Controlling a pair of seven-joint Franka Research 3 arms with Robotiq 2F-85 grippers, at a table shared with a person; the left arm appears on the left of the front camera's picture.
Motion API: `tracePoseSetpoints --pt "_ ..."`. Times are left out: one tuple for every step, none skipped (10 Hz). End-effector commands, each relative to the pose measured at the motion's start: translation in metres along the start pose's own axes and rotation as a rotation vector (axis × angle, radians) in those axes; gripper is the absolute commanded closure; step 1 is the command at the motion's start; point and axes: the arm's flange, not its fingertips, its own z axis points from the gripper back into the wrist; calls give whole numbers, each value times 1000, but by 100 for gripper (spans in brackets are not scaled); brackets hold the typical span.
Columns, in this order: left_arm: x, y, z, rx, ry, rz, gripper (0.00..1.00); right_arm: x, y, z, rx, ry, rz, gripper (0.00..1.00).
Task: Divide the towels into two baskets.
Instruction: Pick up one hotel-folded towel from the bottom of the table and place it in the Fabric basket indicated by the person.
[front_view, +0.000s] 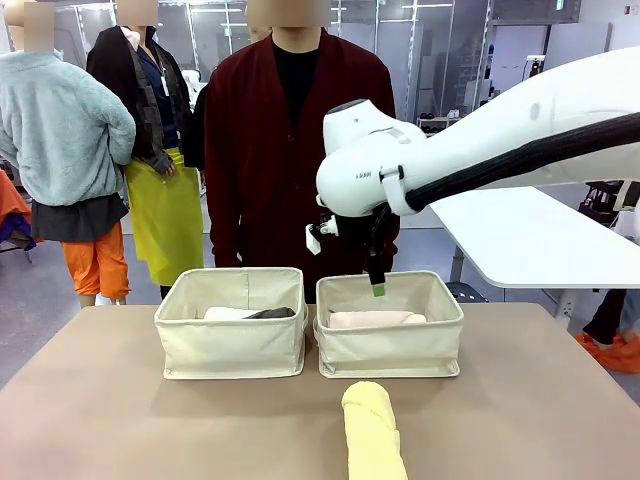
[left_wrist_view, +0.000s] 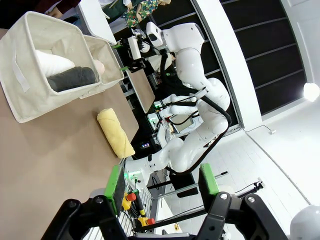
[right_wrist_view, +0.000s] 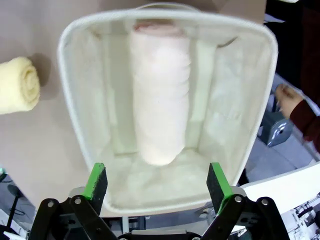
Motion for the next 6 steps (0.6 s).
tracePoseSetpoints --pt "-4 -5 1 -1 7 -3 24 -55 53 24 53 -58 -26 0" --pt "-4 -5 1 -1 7 -3 24 -84 68 29 68 -105 -98 0" --pt "-4 -5 1 -1 7 -3 24 -115 77 25 119 -188 -154 0" --pt "-4 -5 1 -1 7 -3 24 -147 87 16 173 -285 -208 0" --pt "-4 -5 1 -1 7 -3 24 -181 94 6 237 -369 -261 0" --pt "-4 -5 1 -1 7 -3 24 -220 97 -2 279 -457 -336 0"
